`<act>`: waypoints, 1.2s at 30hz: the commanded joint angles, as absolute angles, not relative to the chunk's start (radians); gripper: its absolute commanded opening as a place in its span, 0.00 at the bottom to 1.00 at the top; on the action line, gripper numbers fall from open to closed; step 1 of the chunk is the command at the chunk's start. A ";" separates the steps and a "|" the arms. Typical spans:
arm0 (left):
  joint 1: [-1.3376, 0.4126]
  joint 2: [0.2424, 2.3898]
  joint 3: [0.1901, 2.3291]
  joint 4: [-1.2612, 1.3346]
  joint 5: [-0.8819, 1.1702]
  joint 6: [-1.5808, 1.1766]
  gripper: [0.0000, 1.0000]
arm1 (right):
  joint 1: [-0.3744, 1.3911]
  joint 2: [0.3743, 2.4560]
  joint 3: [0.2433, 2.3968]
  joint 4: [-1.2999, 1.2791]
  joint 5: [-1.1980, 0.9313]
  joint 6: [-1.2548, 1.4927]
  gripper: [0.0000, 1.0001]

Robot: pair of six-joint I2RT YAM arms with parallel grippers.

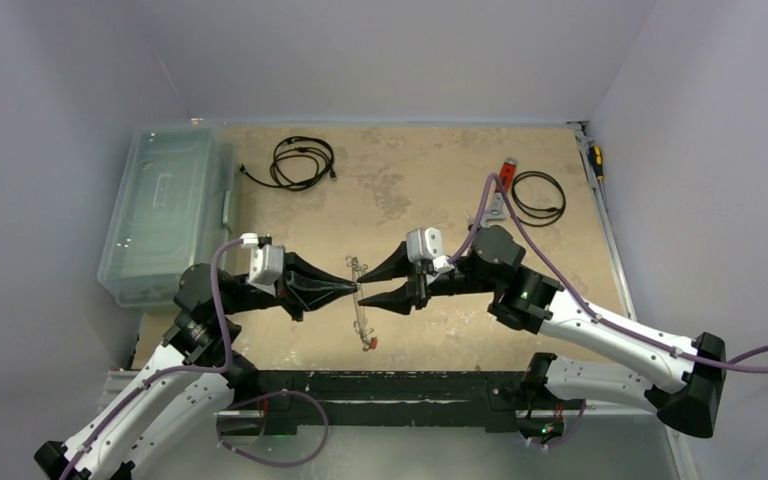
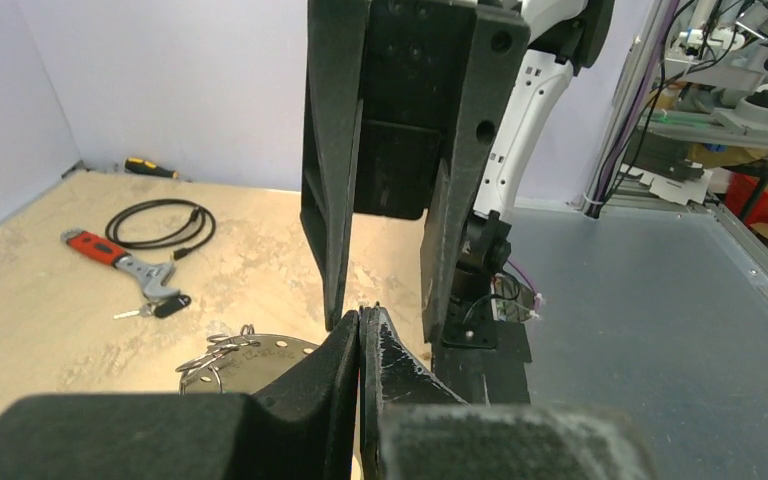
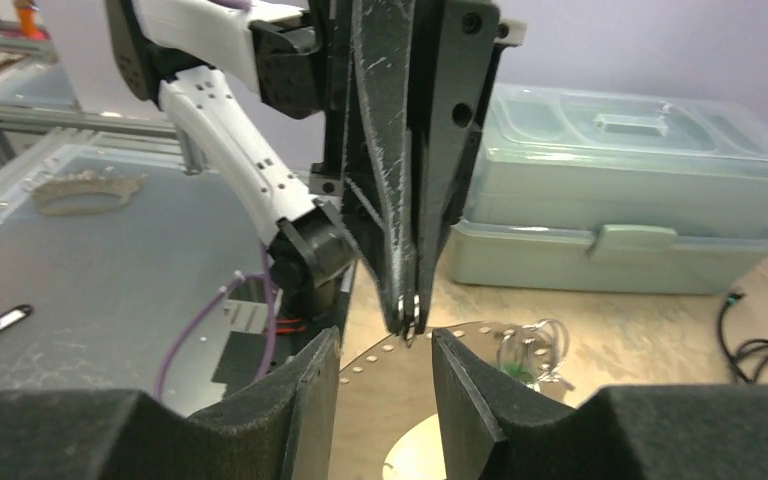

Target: Put the keys on the keyring

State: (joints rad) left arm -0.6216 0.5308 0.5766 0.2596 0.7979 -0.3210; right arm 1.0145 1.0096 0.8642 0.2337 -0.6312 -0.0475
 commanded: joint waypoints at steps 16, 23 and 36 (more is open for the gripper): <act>-0.623 0.538 0.606 0.291 0.836 -0.335 0.00 | 1.021 1.036 1.032 -0.063 -0.547 -0.201 0.31; -0.626 0.541 0.606 0.281 0.824 -0.331 0.00 | 1.020 1.035 1.060 -0.084 -0.585 -0.209 0.31; -0.627 0.545 0.608 0.269 0.806 -0.319 0.00 | 1.020 1.067 1.084 -0.126 -0.642 -0.230 0.31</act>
